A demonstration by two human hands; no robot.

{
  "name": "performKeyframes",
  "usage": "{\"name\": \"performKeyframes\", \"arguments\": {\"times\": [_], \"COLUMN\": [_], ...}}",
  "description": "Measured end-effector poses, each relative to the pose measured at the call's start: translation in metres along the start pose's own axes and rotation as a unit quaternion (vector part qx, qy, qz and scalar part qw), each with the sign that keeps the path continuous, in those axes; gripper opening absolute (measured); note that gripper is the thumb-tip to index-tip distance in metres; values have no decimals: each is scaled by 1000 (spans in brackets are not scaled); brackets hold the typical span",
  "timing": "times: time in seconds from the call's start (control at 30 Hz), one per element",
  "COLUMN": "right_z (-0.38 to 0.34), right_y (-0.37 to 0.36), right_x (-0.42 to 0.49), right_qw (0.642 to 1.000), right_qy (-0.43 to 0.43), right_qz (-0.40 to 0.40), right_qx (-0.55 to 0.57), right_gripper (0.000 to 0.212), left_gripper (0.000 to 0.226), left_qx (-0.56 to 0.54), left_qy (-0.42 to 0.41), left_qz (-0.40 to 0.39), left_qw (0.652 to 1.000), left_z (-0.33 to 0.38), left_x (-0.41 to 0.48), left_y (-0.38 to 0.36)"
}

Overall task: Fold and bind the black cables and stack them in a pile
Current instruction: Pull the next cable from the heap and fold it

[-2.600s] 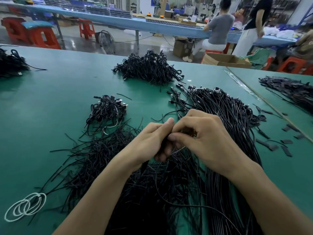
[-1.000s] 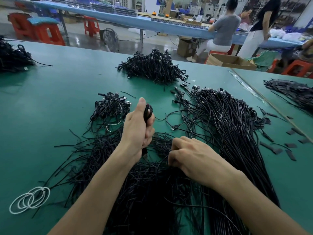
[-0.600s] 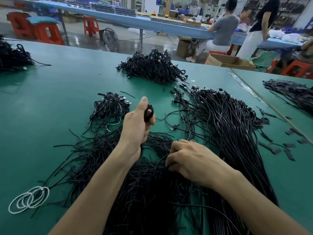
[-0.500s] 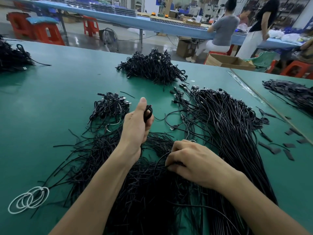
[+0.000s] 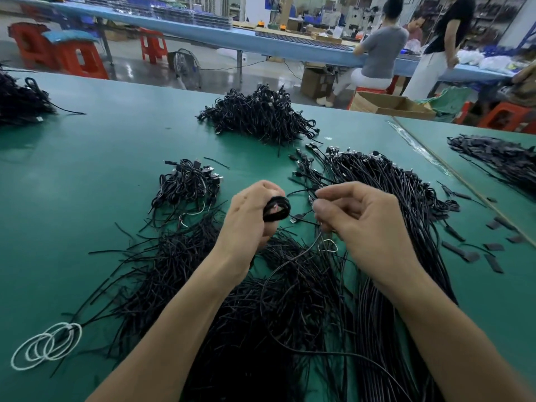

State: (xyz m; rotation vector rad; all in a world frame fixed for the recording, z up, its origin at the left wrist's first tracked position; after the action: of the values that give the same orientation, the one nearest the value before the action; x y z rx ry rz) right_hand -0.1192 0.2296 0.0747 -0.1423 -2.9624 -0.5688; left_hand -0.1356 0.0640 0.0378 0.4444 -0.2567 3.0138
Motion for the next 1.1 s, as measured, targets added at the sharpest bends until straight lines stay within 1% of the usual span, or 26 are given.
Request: {"name": "performKeyframes", "arguments": {"times": [0.03,0.07,0.13,0.23,0.3,0.37,0.43,0.53,0.6,0.67,0.7,0.73,0.8,0.83,0.9,0.97,1.03,1.1], "right_z": [-4,-9,-18,-28,-32,-34,-35,-29,-26,-28,-31,-34,-40,-41,-43,-45,-49,-52], "right_y": [-4,-9,-21,-32,-32,-30,-28,-29,-32,-35,-38,-40,-44,-45,-46,-48,-49,-47], "right_x": [0,0,-4,-14,-19,-20,-21,-22,-23,-27,-30,-34,-41,-43,-46,-49,-51,-49], "right_qw": [1000,1000,999,988,981,979,984,991,990,985,976,958,902,880,853,827,798,771], "right_qy": [-4,3,38,100,118,120,109,56,41,53,74,107,177,198,221,255,297,329], "right_qz": [11,19,12,-19,-49,-55,-36,-11,-1,9,16,27,50,54,42,32,25,-10], "right_qx": [23,23,-28,-114,-145,-158,-139,-118,-132,-164,-204,-263,-390,-429,-471,-500,-524,-545], "right_gripper": [8,8,9,18,25,24,22,13,12,14,13,11,6,7,14,16,15,11], "left_gripper": [20,22,28,31,44,55,59,61,63,66,68,70,67,64,60,59,61,55], "left_qx": [-13,-24,-34,-47,-59,-70,-79,-100,-105,-98,-90,-80,-58,-40,7,25,-3,-51], "left_qy": [-6,-13,-33,-59,-68,-61,-49,-43,-44,-43,-39,-36,-44,-58,-91,-97,-51,35], "left_qz": [-19,-34,-43,-20,-8,3,11,17,20,37,52,68,89,89,70,42,7,-50], "left_qw": [1000,999,998,997,996,996,996,994,993,994,994,994,993,994,993,994,999,997], "left_z": [2,2,4,7,7,6,5,4,4,3,1,0,-3,-4,-4,-8,-16,-26], "left_x": [-1,-2,-3,-3,-3,-3,-3,-3,-3,-3,-3,-3,-3,-2,-2,-2,-3,-7], "left_y": [-4,-7,-10,-10,-9,-8,-9,-8,-7,-7,-7,-7,-6,-6,-6,-8,-11,-15]}}
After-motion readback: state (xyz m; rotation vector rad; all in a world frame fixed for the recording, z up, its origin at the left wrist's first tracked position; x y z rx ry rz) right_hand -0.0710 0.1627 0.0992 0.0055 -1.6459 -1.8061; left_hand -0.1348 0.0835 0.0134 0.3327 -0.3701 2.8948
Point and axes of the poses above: each hand's wrist, its own x-axis towards the middle knuckle, its own y-axis out of the back of the hand, z = x × y, the point moved 5 cm from there along x, towards the middle knuckle, and after that the axes turned 12 degrees about -y, right-handed, at the moved point
